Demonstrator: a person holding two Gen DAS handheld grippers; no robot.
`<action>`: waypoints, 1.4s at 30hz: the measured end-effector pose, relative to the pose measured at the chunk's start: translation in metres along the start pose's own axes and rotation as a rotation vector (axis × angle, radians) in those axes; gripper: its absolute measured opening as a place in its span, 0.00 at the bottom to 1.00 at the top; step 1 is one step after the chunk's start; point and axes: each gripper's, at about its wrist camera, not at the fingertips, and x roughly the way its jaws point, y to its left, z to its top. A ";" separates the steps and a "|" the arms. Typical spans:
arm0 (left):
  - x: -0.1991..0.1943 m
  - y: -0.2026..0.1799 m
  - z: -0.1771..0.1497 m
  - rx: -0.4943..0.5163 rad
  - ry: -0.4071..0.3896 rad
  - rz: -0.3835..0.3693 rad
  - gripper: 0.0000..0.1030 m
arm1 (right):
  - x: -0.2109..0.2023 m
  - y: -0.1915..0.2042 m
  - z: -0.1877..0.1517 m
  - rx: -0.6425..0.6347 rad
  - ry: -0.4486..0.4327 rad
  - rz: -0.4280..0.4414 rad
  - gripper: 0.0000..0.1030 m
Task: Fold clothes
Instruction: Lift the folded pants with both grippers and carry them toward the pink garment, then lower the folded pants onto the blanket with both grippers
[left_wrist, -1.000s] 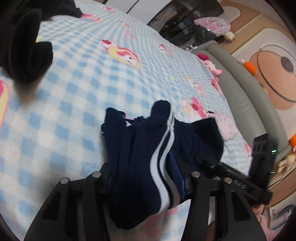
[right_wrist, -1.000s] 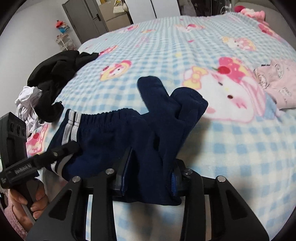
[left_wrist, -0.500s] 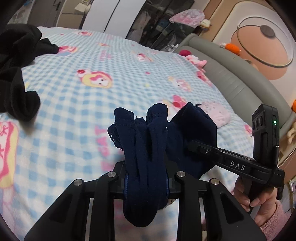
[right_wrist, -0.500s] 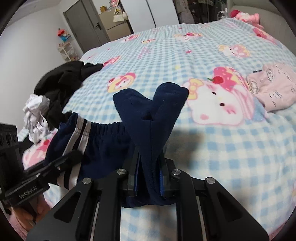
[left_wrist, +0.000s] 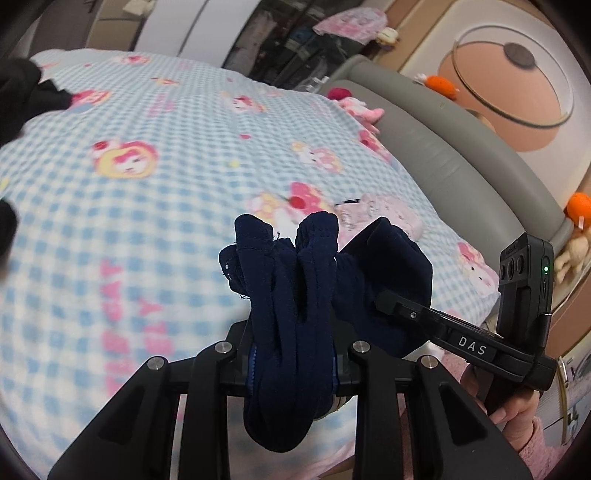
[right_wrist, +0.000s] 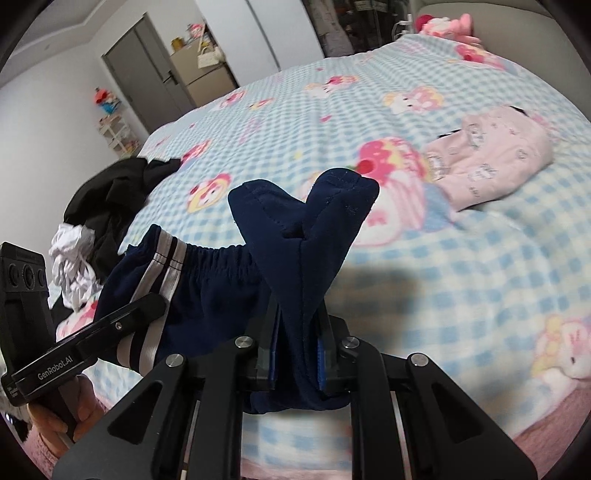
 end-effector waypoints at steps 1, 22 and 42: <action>0.004 -0.007 0.003 0.008 0.001 -0.007 0.27 | -0.004 -0.006 0.003 0.006 -0.008 -0.004 0.14; 0.135 -0.161 0.102 0.150 -0.020 -0.139 0.27 | -0.066 -0.152 0.124 0.050 -0.153 -0.193 0.14; 0.302 -0.143 0.118 -0.025 0.159 -0.085 0.37 | 0.009 -0.320 0.184 0.263 -0.113 -0.193 0.32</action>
